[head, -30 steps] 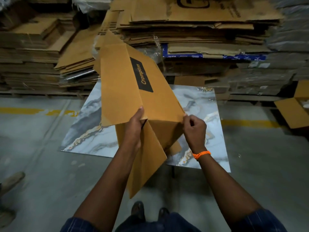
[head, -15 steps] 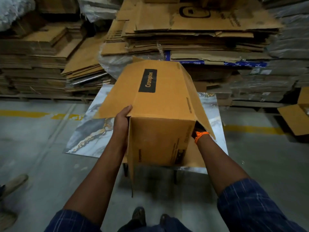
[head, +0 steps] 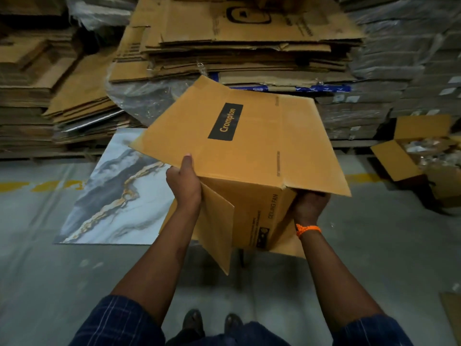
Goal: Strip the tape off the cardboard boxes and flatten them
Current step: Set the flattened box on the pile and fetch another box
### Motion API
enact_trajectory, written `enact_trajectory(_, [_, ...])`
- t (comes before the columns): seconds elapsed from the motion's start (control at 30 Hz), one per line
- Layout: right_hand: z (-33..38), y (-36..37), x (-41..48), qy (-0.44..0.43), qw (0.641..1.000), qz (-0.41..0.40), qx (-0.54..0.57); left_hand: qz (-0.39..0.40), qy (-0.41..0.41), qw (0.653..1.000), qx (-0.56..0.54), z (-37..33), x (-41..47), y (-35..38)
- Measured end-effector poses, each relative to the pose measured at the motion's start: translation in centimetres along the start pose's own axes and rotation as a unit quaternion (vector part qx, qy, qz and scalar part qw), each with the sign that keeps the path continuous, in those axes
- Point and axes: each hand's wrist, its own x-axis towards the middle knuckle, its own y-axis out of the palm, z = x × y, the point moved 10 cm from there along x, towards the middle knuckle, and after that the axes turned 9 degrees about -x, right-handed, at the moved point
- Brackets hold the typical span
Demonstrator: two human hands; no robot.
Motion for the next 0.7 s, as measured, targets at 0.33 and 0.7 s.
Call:
enact_trajectory(0.33, [4.5,-3.4,-8.1,-0.428,0.886,-0.04,-0.175,-0.017,0.017,0.999,0.031,3.1,-2.3,3.5])
enact_trajectory(0.7, [8.1,0.3,-6.1,-0.317,0.835,0.054,-0.447,0.055,-0.04,0.991,0.118,6.4,0.3,-0.4])
